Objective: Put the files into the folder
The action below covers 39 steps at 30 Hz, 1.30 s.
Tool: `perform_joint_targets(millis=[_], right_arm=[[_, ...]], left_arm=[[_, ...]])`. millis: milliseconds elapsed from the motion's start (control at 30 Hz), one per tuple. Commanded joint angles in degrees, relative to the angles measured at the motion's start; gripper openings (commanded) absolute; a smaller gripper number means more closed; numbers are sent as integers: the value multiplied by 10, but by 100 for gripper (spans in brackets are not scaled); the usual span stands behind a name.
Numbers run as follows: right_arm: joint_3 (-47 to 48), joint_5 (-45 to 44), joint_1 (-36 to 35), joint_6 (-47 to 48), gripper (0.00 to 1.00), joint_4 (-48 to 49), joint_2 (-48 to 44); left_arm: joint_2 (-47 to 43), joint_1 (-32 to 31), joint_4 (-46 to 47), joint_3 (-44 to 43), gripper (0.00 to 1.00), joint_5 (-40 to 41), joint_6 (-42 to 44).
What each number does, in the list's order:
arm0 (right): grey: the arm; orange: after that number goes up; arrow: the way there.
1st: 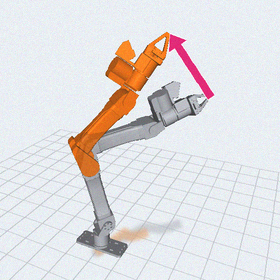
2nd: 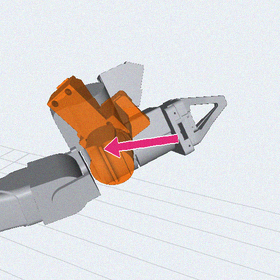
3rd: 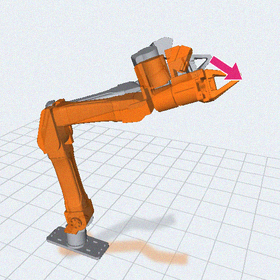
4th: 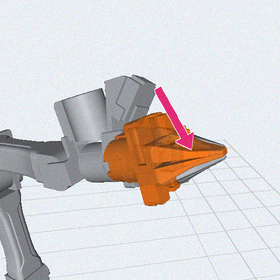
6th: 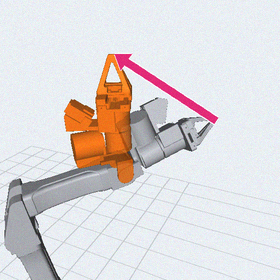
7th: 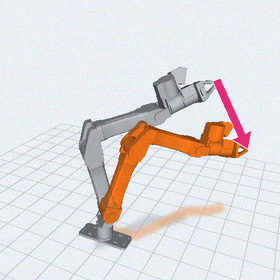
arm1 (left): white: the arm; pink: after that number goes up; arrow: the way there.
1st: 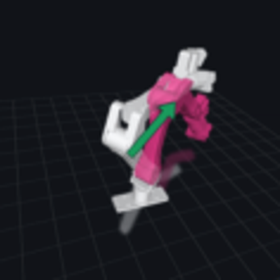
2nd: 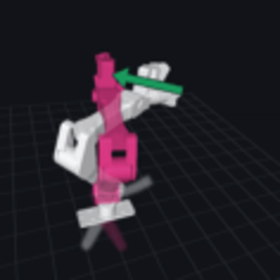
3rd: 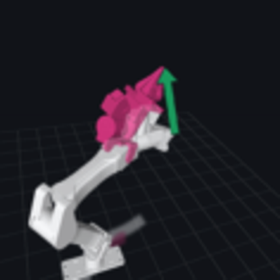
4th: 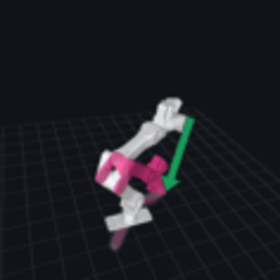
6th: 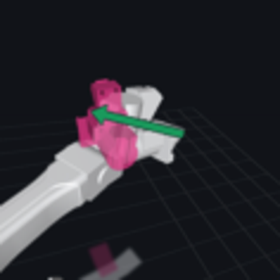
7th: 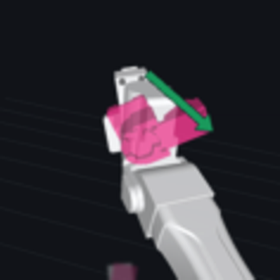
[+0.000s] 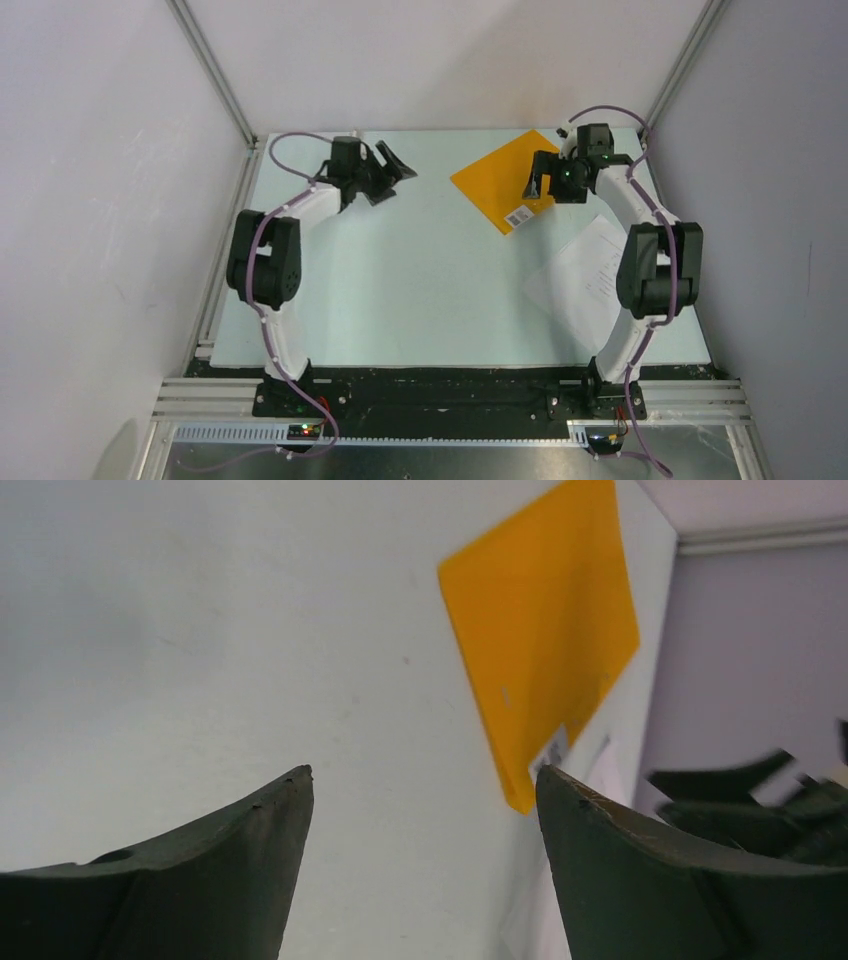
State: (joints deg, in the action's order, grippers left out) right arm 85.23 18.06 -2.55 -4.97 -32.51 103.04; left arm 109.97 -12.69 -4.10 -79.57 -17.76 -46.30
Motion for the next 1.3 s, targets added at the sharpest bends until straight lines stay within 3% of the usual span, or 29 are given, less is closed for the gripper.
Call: perform_joint_targets(millis=[0, 333, 733, 900, 1267], right_arm=[[37, 46, 19, -19, 97, 12, 46], [203, 11, 111, 11, 99, 22, 170], [386, -56, 152, -20, 100, 58, 333], [472, -45, 157, -34, 99, 42, 397], [478, 43, 150, -68, 97, 55, 430]], left_arm=[[34, -47, 150, 16, 86, -101, -134], [152, -154, 320, -32, 87, -129, -244], [216, -219, 414, -24, 83, -102, -314], [228, -230, 424, -14, 83, -88, -325], [252, -256, 418, -16, 82, -54, -343]])
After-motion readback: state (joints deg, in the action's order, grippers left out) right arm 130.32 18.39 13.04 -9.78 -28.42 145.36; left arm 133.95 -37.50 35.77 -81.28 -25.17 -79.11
